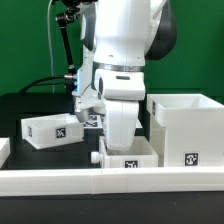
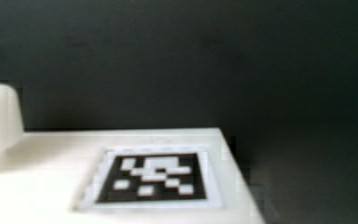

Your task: Assemble drawer

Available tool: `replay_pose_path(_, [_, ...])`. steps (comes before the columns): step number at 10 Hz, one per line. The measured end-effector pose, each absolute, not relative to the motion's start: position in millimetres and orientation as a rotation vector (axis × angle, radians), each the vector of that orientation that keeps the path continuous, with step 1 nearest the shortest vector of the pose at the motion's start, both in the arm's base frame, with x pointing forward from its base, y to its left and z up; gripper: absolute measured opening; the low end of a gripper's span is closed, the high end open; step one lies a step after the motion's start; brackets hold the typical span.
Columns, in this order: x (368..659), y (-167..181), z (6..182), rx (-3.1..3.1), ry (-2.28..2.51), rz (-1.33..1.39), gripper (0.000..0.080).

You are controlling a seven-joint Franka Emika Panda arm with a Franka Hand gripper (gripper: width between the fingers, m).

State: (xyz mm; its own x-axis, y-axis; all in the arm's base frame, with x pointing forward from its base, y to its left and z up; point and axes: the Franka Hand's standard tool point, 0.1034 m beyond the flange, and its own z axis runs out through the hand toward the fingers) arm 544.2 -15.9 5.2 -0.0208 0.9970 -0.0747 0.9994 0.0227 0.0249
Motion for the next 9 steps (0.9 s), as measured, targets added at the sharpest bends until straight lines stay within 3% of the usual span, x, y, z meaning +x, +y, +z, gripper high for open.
replay_pose_path(9, [547.8,-6.3,8.7,2.18,2.152,-0.044,0.0041])
